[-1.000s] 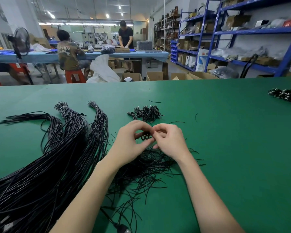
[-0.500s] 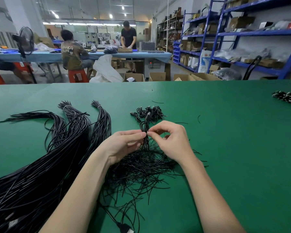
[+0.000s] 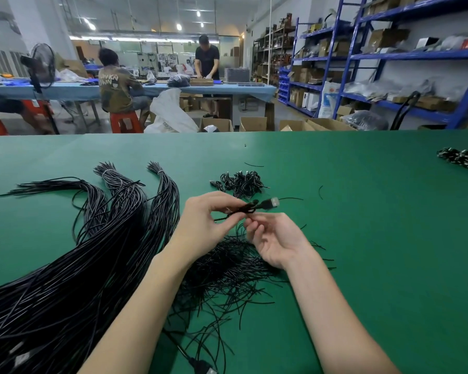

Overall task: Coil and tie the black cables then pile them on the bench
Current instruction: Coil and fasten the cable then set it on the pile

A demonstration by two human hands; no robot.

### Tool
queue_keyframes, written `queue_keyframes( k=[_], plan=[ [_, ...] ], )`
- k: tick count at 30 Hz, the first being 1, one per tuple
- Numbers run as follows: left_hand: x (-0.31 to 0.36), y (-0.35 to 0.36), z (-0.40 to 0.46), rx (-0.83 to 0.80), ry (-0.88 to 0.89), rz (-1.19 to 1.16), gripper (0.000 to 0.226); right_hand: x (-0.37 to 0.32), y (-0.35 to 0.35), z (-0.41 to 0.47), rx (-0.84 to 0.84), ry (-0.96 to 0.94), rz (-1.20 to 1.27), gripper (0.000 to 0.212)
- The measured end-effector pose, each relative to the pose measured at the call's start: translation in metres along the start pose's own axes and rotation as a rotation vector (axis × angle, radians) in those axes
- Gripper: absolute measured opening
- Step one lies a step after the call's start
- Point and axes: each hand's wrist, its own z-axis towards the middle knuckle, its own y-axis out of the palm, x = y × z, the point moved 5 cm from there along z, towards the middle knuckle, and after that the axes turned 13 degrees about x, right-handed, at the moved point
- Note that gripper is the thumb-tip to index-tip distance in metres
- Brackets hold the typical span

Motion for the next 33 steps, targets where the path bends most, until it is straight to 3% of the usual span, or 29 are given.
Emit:
queue_keyframes(
  k=[2,5,7,10,12,20,25,29,33],
  plan=[
    [-0.015,0.002,-0.001,-0.04,-0.298,-0.148,0.018,-0.003,0.003,-0.001,-0.013,-0.09,-0.16,0.006],
    [-0.034,0.005,-0.011,-0.043,-0.713,-0.385,0.026,-0.023,0.004,-0.005,0.095,-0.474,-0.58,0.019],
    [-0.038,0.008,-0.017,-0.007,-0.933,-0.573,0.041,-0.037,0.005,-0.011,0.076,-0.689,-0.68,0.02],
    [-0.038,0.012,-0.021,-0.012,-1.092,-0.696,0.051,-0.041,0.007,-0.02,-0.054,-0.818,-0.761,0.015],
    [-0.036,0.014,-0.022,-0.044,-1.127,-0.74,0.047,-0.042,0.01,-0.022,-0.036,-0.898,-0.817,0.017],
    [-0.035,0.02,-0.023,-0.06,-1.179,-0.867,0.036,-0.046,0.013,-0.029,0.085,-1.165,-0.879,0.007],
    [-0.034,0.016,-0.021,-0.046,-1.094,-0.822,0.045,-0.044,0.018,-0.031,0.16,-1.248,-0.991,0.011],
    [-0.031,0.013,-0.017,-0.023,-0.843,-0.672,0.038,-0.035,0.012,-0.02,0.139,-0.946,-0.784,0.006],
    [-0.021,0.002,-0.006,0.019,-0.397,-0.453,0.026,-0.022,0.009,-0.008,0.063,-0.437,-0.354,0.008]
  ],
)
